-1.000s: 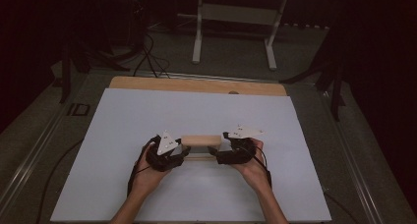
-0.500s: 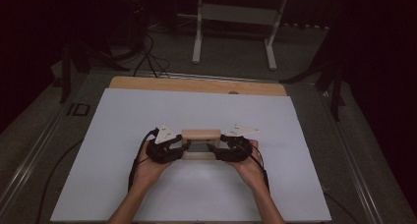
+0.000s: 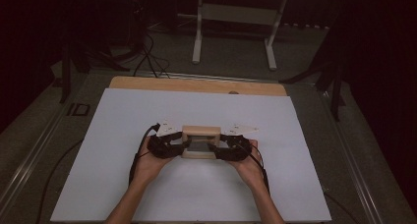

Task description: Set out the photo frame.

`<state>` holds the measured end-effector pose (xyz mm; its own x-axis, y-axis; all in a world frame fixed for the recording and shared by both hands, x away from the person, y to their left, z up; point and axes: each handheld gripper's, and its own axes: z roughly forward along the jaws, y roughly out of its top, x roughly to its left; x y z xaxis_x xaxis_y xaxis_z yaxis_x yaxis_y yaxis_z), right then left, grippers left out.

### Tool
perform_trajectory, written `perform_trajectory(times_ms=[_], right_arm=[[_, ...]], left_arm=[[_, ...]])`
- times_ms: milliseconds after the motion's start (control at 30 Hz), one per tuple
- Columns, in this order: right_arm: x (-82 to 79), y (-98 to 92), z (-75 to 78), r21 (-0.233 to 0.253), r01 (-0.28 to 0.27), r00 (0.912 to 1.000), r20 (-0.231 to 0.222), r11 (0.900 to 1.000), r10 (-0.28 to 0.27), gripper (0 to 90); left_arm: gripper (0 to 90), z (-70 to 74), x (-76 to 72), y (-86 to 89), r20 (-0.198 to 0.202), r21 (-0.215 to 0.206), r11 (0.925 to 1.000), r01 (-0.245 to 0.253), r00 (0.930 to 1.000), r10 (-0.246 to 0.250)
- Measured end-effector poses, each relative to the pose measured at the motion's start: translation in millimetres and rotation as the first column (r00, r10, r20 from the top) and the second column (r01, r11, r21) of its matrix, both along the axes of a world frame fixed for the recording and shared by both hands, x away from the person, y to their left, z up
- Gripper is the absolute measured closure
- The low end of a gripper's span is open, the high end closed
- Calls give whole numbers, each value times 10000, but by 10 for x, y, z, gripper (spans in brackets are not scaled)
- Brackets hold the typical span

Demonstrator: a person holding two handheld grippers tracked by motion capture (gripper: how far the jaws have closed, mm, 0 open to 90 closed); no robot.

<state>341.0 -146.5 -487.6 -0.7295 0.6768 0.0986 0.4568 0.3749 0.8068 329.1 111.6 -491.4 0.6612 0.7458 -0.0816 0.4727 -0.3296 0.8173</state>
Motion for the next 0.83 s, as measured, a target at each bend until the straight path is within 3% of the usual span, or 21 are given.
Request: perform_trajectory(times_ms=[433,667,833], right_arm=[[23,-50,-4,86,320,9995,-83,9995,-319,302],[-58,-153,57,114,470,9988,124,9988,-471,279],[-125,-268,84,-9,550,9981,273,9985,-550,276]], left_arm=[[385,36,-12,49,-154,-253,9982,-543,9984,539],[372,133,-124,222,154,-340,9969,-703,9974,709],[372,147,-205,341,277,-161,9956,-925,9953,930]])
